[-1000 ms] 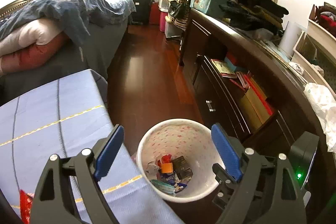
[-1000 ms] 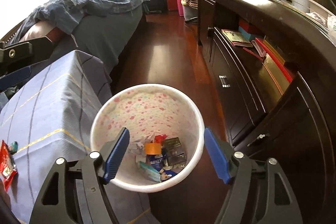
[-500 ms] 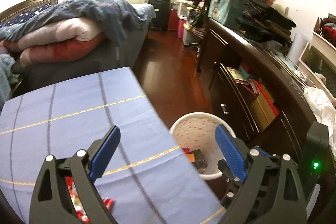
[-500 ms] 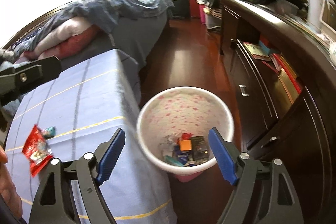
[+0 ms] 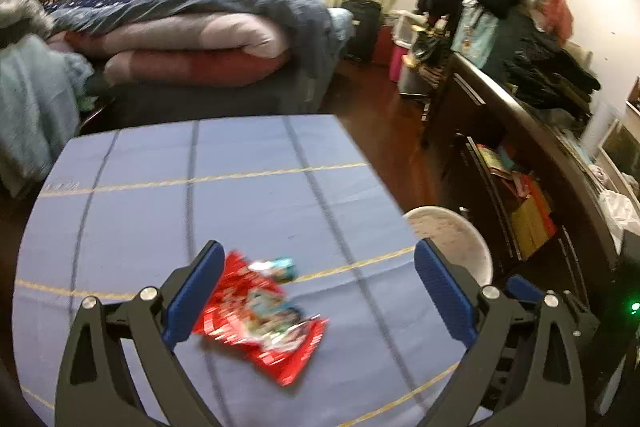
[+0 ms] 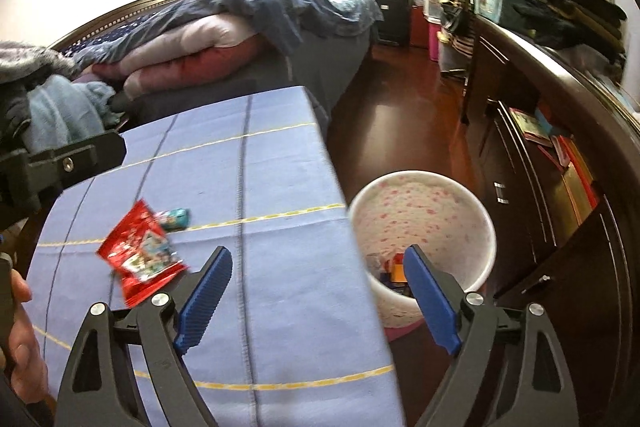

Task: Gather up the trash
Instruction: 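Move both open tools back over the table toward the red snack bag, then grasp the red snack bag with the left tool and lift it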

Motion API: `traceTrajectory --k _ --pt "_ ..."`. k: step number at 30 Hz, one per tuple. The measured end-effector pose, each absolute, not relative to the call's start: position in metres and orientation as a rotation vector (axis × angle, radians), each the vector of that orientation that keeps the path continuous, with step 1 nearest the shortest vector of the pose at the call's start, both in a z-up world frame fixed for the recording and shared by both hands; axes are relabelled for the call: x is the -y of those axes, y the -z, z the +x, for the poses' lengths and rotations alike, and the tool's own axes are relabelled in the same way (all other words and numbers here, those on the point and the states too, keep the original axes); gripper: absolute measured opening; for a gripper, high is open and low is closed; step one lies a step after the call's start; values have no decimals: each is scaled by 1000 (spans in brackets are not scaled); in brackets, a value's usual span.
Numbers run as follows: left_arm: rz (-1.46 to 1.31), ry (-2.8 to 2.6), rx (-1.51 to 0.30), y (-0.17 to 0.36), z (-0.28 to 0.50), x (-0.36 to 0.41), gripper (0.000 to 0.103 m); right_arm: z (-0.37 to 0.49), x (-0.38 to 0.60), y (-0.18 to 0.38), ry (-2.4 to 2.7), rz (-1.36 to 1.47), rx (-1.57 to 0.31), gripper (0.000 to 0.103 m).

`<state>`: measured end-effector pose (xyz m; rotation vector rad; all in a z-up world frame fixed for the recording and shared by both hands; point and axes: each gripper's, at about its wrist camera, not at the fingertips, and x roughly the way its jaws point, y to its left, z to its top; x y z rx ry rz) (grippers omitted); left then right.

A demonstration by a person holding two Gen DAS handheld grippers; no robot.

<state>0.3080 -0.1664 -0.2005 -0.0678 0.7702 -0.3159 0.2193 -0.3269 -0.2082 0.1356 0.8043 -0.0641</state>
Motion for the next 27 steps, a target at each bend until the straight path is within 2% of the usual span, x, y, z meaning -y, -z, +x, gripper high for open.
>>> traceTrajectory --k 12,19,27 --pt "-152 222 -915 259 304 99 99 217 282 215 -7 78 -838 89" --pt "-214 224 -957 288 320 117 99 215 282 215 7 74 -841 89" --pt "-148 138 -957 311 335 143 99 217 294 218 40 85 -849 89"
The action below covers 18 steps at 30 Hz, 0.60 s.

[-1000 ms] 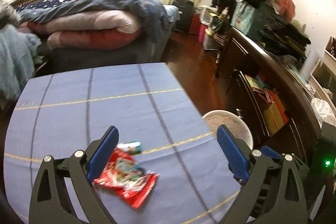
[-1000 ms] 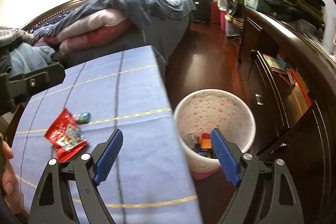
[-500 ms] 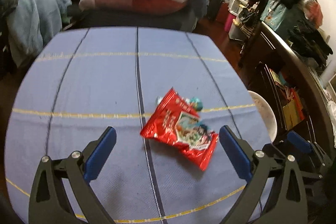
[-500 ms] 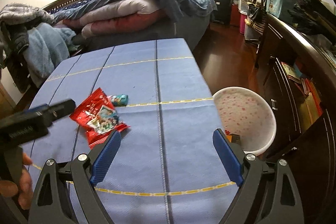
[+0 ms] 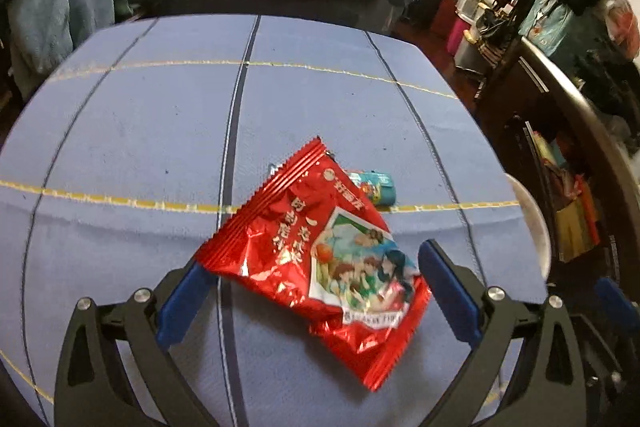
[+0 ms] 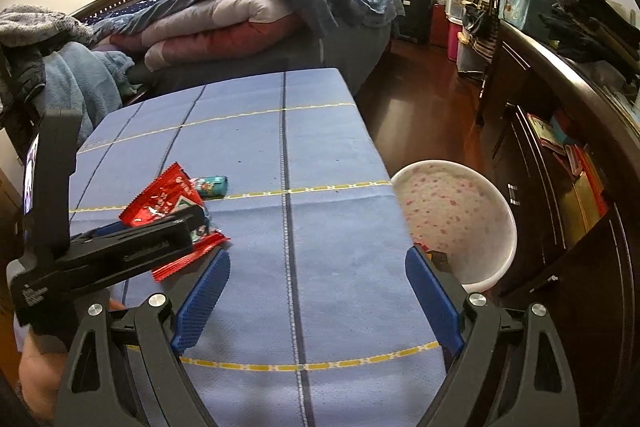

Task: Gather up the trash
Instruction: 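Grasp the red snack bag with the left tool and lift it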

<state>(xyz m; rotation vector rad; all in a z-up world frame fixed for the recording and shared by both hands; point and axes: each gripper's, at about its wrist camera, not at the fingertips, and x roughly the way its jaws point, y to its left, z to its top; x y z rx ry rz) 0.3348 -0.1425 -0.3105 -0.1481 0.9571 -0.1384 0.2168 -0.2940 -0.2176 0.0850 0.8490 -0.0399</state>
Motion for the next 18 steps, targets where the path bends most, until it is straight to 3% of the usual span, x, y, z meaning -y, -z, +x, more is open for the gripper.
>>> traceTrajectory --k 4,11,18 --pt "-108 107 -936 313 333 149 96 220 295 219 38 89 -854 89" --pt "-107 128 -934 306 334 136 44 223 286 220 15 86 -856 89" --pt "-172 204 -911 297 333 116 23 227 275 219 0 73 -851 89"
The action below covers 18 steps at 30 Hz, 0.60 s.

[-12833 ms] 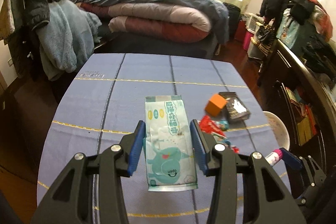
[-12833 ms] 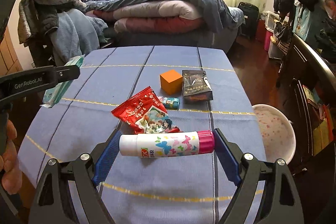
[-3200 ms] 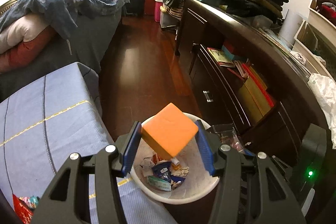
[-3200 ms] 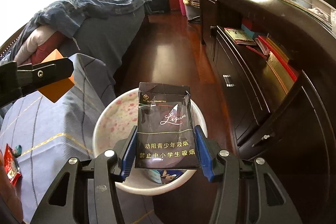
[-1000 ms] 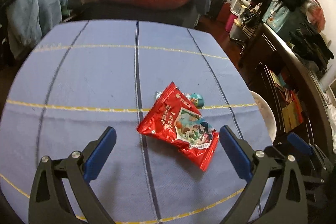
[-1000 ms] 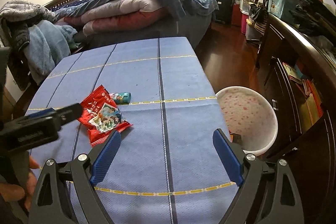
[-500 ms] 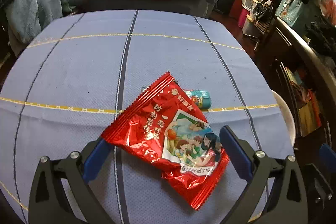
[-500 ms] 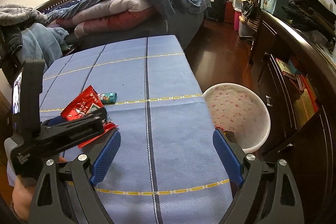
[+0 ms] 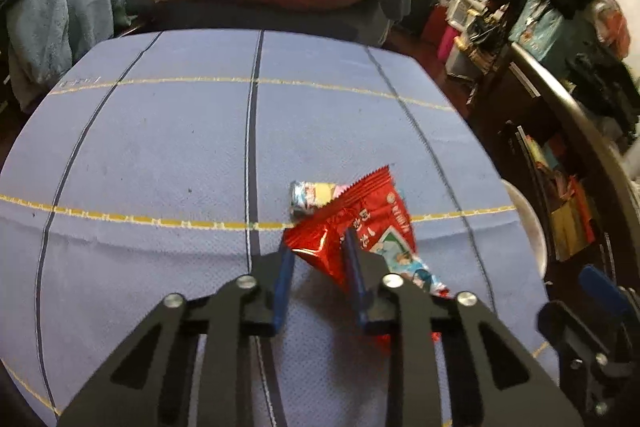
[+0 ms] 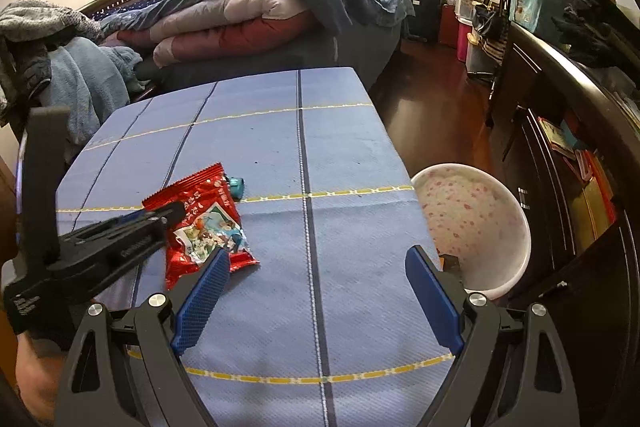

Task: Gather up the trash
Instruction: 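Grasp the red snack bag with the left tool and lift it, then hold the red bag up with the left tool while the right tool grasps the colourful candy tube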

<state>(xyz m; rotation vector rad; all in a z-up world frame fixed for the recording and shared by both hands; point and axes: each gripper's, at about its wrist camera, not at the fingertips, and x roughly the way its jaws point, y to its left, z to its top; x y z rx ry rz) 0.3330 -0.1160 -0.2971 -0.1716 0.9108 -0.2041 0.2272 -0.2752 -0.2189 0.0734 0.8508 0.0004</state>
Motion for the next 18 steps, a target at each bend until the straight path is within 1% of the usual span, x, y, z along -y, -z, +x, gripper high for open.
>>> traceTrajectory --k 10,13,18 --pt "-263 332 -859 282 328 104 10 227 273 215 8 66 -841 89" --pt "-263 351 -839 278 328 103 10 228 274 214 13 68 -837 89" --pt "-314 393 -858 283 334 106 10 228 277 212 23 72 -830 89"
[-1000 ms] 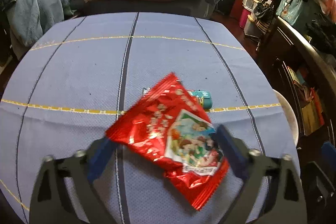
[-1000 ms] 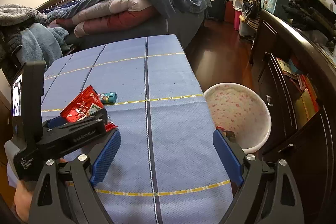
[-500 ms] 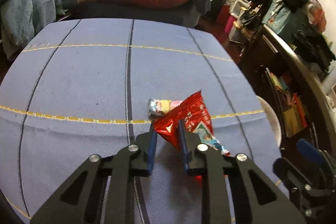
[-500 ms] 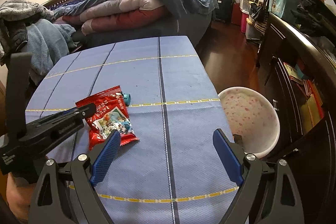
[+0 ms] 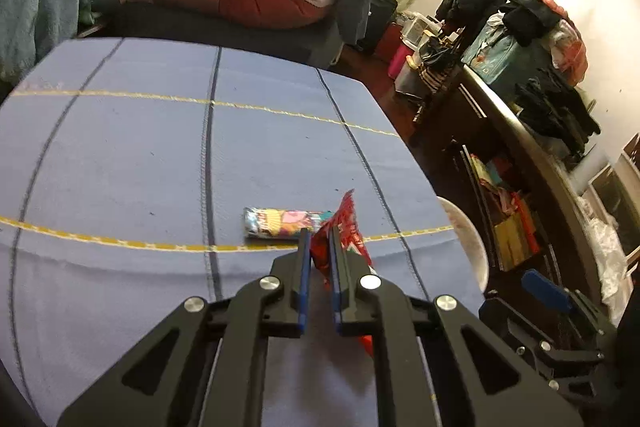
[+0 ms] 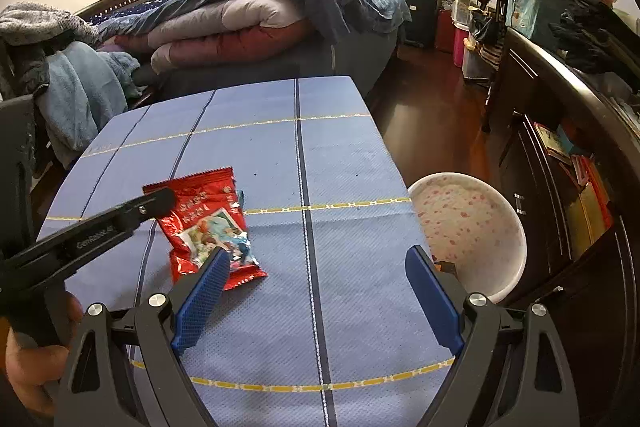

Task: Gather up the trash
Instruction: 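Hold the red bag up with the left tool while the right tool grasps the colourful candy tube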

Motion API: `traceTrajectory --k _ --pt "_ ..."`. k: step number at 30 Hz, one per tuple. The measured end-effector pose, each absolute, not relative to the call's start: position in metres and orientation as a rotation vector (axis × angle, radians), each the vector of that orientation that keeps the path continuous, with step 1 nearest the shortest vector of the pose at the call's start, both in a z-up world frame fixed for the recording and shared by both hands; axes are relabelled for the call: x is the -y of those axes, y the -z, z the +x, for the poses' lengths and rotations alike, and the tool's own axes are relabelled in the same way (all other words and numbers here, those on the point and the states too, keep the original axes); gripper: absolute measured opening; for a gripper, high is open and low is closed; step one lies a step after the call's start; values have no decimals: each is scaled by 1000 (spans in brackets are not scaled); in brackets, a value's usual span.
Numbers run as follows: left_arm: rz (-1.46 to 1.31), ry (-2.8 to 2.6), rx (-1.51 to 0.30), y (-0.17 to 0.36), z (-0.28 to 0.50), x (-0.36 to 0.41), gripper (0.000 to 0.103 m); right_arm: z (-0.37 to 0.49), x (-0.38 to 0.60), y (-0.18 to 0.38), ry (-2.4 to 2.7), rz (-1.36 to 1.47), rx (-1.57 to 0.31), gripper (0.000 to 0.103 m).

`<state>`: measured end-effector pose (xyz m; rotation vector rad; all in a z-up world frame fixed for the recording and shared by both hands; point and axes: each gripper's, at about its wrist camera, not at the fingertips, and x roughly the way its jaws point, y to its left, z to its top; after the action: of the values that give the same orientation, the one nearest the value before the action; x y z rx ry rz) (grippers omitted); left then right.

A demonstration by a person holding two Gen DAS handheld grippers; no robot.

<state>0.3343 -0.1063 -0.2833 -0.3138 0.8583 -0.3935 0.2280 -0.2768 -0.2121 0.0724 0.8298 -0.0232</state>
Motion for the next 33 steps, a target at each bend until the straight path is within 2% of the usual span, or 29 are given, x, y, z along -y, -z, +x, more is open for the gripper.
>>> traceTrajectory --k 7,18,20,23,33 --pt "-287 364 -754 262 319 93 8 235 273 213 15 61 -827 89" --pt "-241 132 -659 225 305 21 8 287 221 235 -74 19 -845 89" --pt "-253 118 -653 222 304 10 8 297 210 242 -80 11 -862 96" --pt "-255 96 -639 218 304 -1 8 310 197 250 -99 29 -881 99" --pt "-252 87 -614 213 302 -11 8 334 166 274 -39 -11 -958 99"
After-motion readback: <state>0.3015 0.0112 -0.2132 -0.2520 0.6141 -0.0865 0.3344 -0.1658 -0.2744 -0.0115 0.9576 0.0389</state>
